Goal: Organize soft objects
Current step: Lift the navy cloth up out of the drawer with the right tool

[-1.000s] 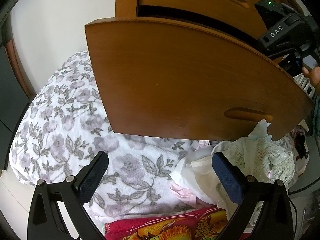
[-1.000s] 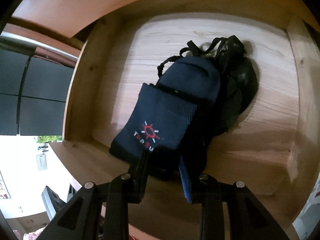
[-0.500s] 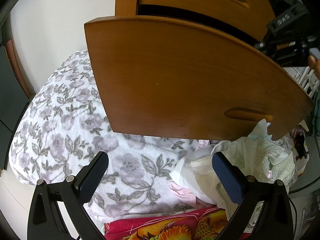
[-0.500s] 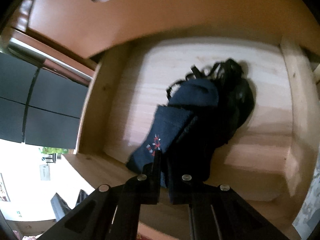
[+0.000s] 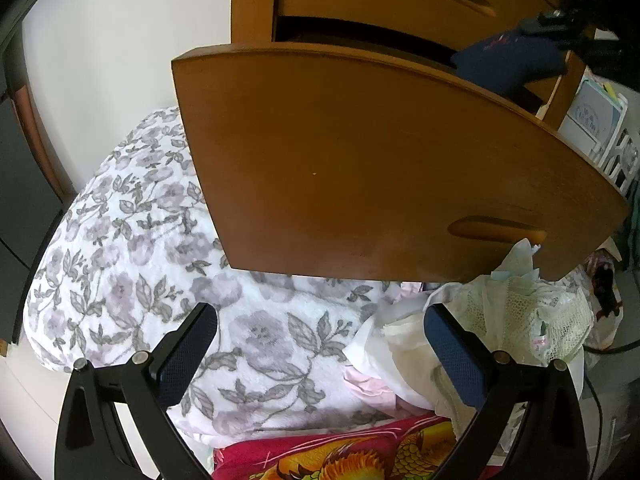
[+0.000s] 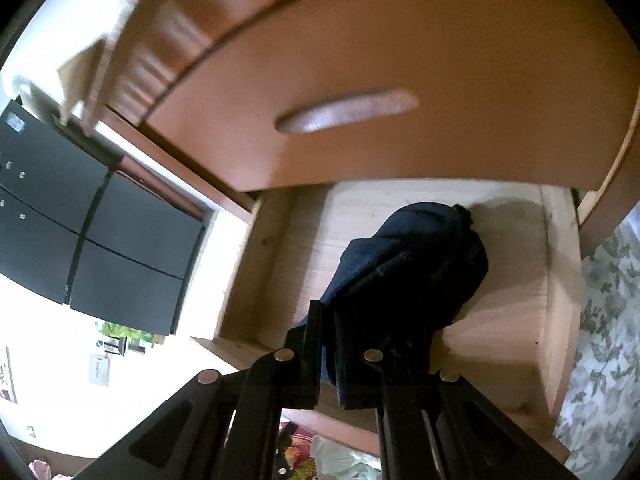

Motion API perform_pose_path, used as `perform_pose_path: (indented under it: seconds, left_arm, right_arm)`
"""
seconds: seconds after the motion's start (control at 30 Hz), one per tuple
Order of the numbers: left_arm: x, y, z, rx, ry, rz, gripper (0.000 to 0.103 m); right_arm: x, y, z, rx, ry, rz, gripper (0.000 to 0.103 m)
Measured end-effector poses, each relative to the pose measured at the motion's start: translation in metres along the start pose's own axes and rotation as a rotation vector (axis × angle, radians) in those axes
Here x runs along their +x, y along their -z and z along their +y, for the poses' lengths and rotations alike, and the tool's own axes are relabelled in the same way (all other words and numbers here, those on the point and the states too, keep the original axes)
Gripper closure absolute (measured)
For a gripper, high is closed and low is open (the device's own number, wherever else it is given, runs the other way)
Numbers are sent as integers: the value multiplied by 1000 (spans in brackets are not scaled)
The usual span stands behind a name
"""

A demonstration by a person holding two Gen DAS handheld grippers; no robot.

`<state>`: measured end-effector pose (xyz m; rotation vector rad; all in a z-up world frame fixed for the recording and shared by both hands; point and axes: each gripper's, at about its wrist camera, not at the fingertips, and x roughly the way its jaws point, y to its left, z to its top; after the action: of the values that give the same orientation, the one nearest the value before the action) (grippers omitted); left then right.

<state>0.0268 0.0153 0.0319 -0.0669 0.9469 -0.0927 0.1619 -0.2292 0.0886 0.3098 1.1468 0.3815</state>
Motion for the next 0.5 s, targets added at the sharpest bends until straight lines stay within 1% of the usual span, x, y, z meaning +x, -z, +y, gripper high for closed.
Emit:
perform_pose_path:
  seconds: [0.1,0.5]
  left_arm:
    - [-1,0,-1,7,-9,-5,0]
    - [-10,3,-7,37,-58,-51,0]
  right_arm:
    - [-14,2,3,-8,-3,-24,97]
    - [-51,20,6,-6,-6,-70,97]
